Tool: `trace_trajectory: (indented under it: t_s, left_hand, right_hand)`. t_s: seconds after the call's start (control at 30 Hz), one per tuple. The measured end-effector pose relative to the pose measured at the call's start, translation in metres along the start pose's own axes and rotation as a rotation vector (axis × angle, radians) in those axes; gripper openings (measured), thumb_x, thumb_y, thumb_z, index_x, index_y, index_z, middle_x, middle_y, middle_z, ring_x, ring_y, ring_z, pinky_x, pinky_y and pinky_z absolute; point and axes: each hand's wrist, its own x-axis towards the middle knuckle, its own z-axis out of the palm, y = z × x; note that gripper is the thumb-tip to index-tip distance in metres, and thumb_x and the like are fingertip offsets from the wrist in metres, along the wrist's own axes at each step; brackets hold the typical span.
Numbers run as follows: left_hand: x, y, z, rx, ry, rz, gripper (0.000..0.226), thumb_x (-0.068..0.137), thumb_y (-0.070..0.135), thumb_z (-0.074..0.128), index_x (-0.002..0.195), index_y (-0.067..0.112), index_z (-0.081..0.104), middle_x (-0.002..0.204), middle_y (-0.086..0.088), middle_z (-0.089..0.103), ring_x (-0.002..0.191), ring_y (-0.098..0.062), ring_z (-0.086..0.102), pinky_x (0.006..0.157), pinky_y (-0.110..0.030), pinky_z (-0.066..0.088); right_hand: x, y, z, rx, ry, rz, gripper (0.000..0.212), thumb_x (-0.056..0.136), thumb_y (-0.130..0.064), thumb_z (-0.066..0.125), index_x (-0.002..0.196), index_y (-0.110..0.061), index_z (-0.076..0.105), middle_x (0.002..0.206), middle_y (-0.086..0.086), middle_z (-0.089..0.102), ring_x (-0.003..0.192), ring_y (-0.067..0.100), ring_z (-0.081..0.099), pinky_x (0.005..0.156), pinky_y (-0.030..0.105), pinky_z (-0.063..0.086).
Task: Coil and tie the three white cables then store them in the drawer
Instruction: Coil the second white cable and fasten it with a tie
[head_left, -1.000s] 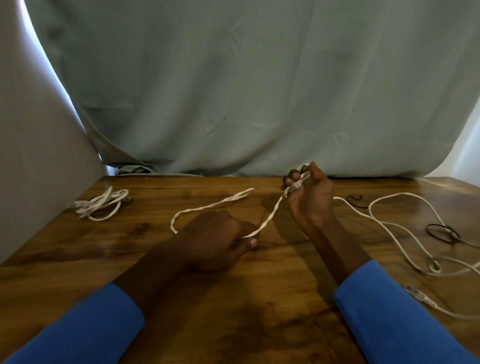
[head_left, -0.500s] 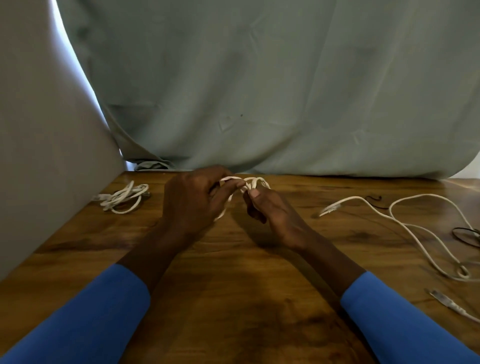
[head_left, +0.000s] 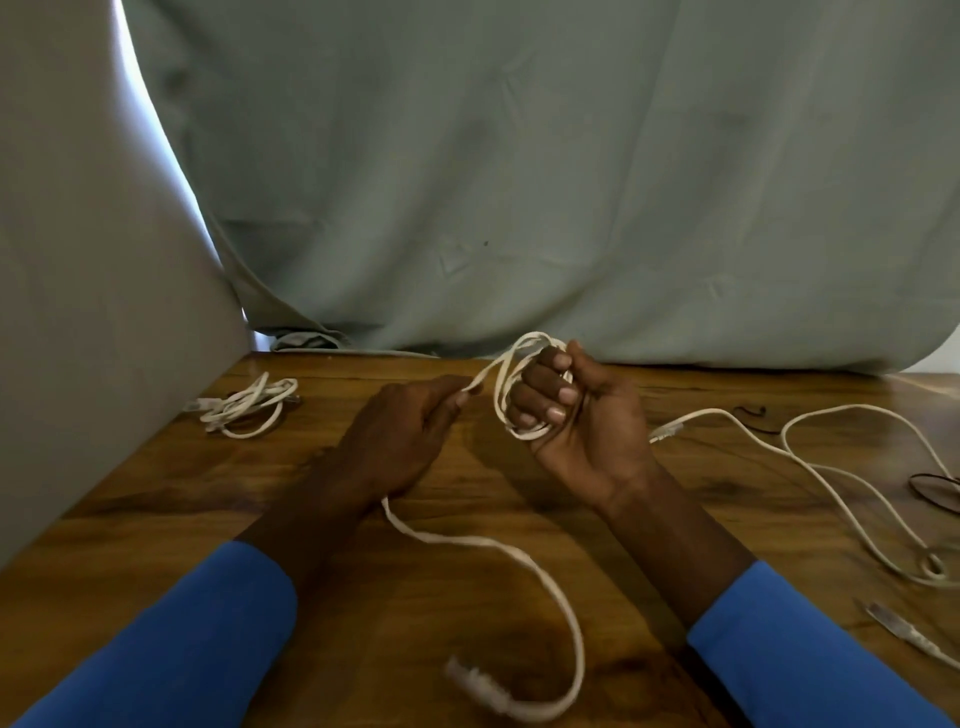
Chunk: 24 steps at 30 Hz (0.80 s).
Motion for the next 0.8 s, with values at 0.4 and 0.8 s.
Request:
trace_trajectory:
  t_s: [0.4, 0.8]
  left_hand:
    - [-0.008, 0.039, 0.022, -0.203, -0.526, -0.091, 0.014, 0.104, 0.026, 0.059, 0.113, 0.031, 0.068, 0.076, 0.006, 0.074, 0.063, 0.0, 0.064, 0.062, -0.02, 0.047]
    - [0.001, 0.034, -0.016, -0.419, -0.384, -0.122, 0.015, 0.1, 0.024, 0.065, 0.095, 0.02, 0.079, 0.07, -0.004, 0.073, 0.046, -0.021, 0.056, 0.047, -0.029, 0.043]
  right_hand:
    - [0.015, -0.016, -0.03, -0.312, 0.586, -0.373, 0.033, 0.111, -0.027, 0.035, 0.08, -0.019, 0.044, 0.056, -0.006, 0.043, 0.051, 0.009, 0.04, 0.057, 0.025, 0.034]
    - [-0.001, 0.012, -0.032, -1.674, 0.295, -0.232, 0.029, 0.111, -0.04, 0.038, 0.108, -0.017, 0.054, 0.09, 0.003, 0.06, 0.082, 0.02, 0.06, 0.075, 0.048, 0.051]
